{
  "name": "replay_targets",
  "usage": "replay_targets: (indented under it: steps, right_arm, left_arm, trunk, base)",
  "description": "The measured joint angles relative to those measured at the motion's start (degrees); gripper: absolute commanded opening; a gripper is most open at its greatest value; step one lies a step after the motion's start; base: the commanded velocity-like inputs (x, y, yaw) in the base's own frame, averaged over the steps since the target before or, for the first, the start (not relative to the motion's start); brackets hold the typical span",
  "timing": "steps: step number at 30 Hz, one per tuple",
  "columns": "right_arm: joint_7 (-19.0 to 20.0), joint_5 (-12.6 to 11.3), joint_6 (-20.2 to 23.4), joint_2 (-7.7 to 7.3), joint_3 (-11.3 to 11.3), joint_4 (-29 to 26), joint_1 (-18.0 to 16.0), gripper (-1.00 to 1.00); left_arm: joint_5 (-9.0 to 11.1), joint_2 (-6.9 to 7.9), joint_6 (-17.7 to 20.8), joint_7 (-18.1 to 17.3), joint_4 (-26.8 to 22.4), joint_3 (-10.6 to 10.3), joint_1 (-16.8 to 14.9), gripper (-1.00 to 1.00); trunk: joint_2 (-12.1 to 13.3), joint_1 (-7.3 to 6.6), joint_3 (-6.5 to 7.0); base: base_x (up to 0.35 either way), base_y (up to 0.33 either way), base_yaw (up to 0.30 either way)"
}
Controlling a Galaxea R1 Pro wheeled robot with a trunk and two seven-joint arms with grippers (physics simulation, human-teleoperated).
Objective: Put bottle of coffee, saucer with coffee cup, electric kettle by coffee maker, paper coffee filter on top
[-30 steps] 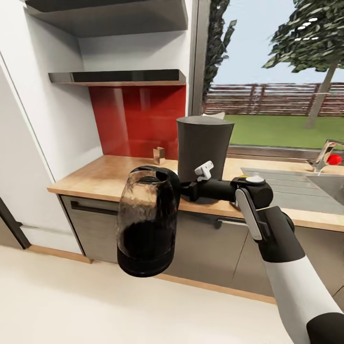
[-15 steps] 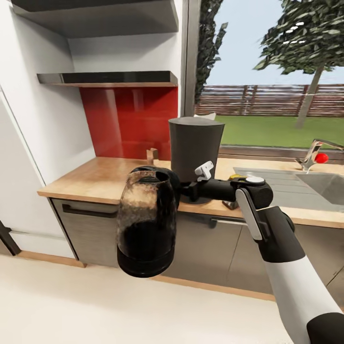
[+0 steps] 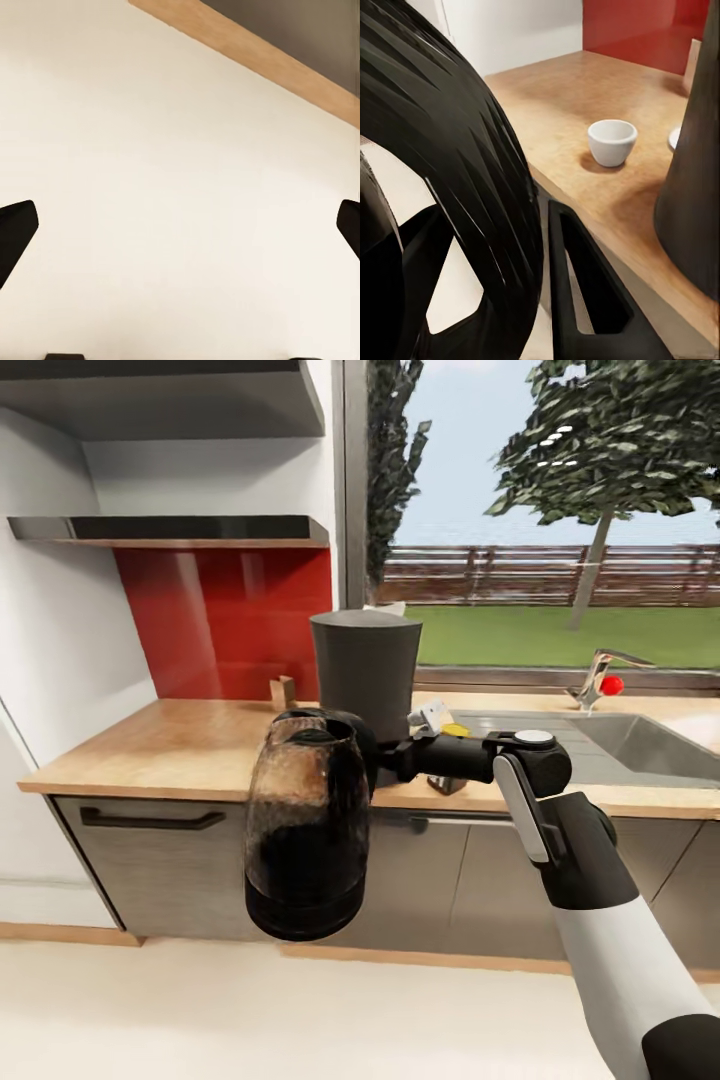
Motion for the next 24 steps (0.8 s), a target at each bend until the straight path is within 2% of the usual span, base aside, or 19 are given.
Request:
replay_targets:
  steps: [17, 24]
  right_arm:
    - [0.08, -0.01, 0.02, 0.0, 0.0, 0.0, 0.04, -1.0]
    - [0.08, 0.0, 0.01, 0.01, 0.01, 0.01, 0.33, -1.0]
  left_arm:
    - [0.02, 0.0, 0.0, 0.0, 0.0, 0.0, 0.0, 1.0]
    - [0.03, 0.0, 0.0, -0.01, -0.01, -0.01, 0.01, 1.0]
  trunk:
    - [0.0, 0.0, 0.95]
    - [0.0, 0.0, 1.06]
  base:
    - [0.0, 0.0, -0.225]
    - [0.0, 0.0, -0.038]
